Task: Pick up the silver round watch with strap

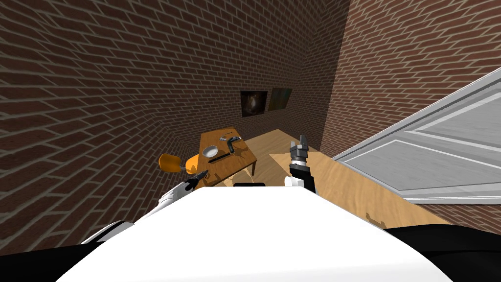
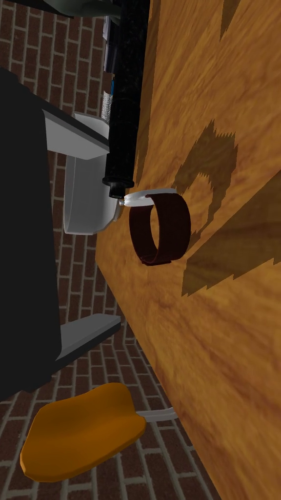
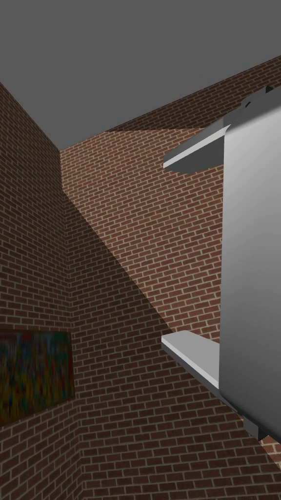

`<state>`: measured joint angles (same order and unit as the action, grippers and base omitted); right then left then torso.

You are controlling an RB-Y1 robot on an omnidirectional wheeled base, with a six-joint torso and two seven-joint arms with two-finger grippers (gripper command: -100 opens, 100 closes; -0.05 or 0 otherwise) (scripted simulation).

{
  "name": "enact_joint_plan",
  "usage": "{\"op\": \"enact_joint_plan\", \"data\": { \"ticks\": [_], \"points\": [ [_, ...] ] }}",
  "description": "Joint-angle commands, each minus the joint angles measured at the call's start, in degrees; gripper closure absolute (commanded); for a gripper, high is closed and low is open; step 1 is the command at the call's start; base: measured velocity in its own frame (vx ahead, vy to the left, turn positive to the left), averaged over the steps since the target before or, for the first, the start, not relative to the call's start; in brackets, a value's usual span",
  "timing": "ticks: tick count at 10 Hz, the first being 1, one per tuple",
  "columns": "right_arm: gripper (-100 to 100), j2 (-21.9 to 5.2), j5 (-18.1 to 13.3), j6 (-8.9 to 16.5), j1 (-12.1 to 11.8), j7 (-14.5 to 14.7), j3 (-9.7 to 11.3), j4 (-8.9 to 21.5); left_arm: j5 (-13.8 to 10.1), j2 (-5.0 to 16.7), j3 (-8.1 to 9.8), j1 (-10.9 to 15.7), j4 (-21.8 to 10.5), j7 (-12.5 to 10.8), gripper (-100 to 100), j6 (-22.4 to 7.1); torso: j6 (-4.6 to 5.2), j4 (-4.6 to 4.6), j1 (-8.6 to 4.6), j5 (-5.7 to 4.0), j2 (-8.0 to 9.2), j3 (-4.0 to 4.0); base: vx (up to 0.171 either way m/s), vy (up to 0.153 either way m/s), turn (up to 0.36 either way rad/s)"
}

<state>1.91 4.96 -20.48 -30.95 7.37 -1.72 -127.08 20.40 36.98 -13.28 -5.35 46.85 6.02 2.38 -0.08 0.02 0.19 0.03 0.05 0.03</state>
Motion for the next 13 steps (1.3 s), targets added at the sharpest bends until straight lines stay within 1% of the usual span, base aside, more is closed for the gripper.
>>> {"op": "enact_joint_plan", "data": {
  "ticks": [1, 2, 3, 4, 5, 6, 7, 8, 9, 10, 11, 13],
  "points": [
    [0, 0.00, 0.00, 0.00, 0.00, 0.00, 0.00, 0.00, -2.86, -0.11, -1.01, 0.02, 1.60, 1.89, -100, -1.81, 0.00, 0.00, 0.00, 0.00, 0.00, 0.00, -0.001, 0.056, 0.017],
    [0, 0.00, 0.00, 0.00, 0.00, 0.00, 0.00, 0.00, -3.34, -0.11, -1.01, 0.02, 1.60, 1.89, -100, -1.81, 0.02, 0.00, 0.01, 0.01, 0.00, 0.00, -0.003, 0.022, -0.008],
    [0, 0.00, 0.00, 0.00, 0.00, 0.00, 0.00, 0.00, -5.65, -0.44, -2.77, -0.65, 4.56, 4.66, -100, -4.69, 0.02, 0.00, -0.08, -0.01, 0.01, 0.00, -0.006, 0.055, 0.037],
    [0, 0.00, 0.00, 0.00, 0.00, 0.00, 0.00, 0.00, -7.22, -0.44, -2.77, -0.65, 4.73, 5.13, -100, -4.73, 0.01, 0.00, 0.00, 0.00, 0.02, 0.01, -0.003, 0.050, 0.015],
    [0, 0.00, 0.00, 0.00, 0.00, 0.00, 0.00, 0.00, -8.95, -0.76, -4.53, -1.32, 6.55, 7.34, -100, -6.76, 0.01, 0.01, -0.01, 0.00, 0.01, 0.01, 0.003, 0.062, 0.034],
    [0, 0.00, 0.00, 0.00, 0.00, 0.00, 0.00, 0.00, -10.56, -0.76, -4.53, -1.32, 7.86, 8.37, -100, -7.65, 0.00, 0.00, 0.03, 0.01, 0.01, 0.00, 0.000, 0.056, 0.016],
    [0, 0.00, 0.00, 0.00, 0.00, 0.00, 0.00, 0.00, -11.95, -0.76, -4.53, -1.32, 7.86, 8.37, -100, -7.65, 0.02, 0.00, 0.02, 0.01, 0.00, 0.00, -0.001, 0.023, -0.007],
    [0, 0.00, 0.00, 0.00, 0.00, 0.00, 0.00, 0.00, -13.91, -1.09, -6.30, -1.99, 10.20, 11.00, -100, -10.16, 0.02, 0.00, -0.08, -0.01, 0.01, 0.00, 0.003, 0.046, 0.032],
    [0, 0.00, 0.00, 0.00, 0.00, 0.00, 0.00, 0.00, -15.89, -1.09, -6.30, -1.99, 10.99, 11.61, -100, -10.57, 0.01, 0.00, -0.03, -0.01, 0.00, 0.00, 0.002, 0.047, 0.022],
    [0, 0.00, 0.00, 0.00, 0.00, 0.00, 0.00, 0.00, -14.83, -0.96, -6.32, -1.48, 9.80, 10.73, -100, -9.92, 0.02, 0.00, -0.02, 0.00, -0.01, 0.00, 0.001, 0.017, -0.002],
    [0, 0.00, 0.00, 0.00, 0.00, 0.00, 0.01, 0.00, -15.02, -1.02, -6.36, -1.40, 9.70, 11.01, 100, -9.95, 0.01, 0.00, -0.11, -0.02, 0.00, 0.00, 0.000, 0.000, 0.000],
    [0, 0.01, 0.00, 0.00, 0.01, 0.00, 0.01, 0.00, -15.05, -1.05, -6.30, -1.37, 9.77, 10.91, 100, -9.88, 0.04, -0.05, -0.21, -0.07, -0.02, -0.03, 0.000, 0.000, 0.000]
  ]
}}
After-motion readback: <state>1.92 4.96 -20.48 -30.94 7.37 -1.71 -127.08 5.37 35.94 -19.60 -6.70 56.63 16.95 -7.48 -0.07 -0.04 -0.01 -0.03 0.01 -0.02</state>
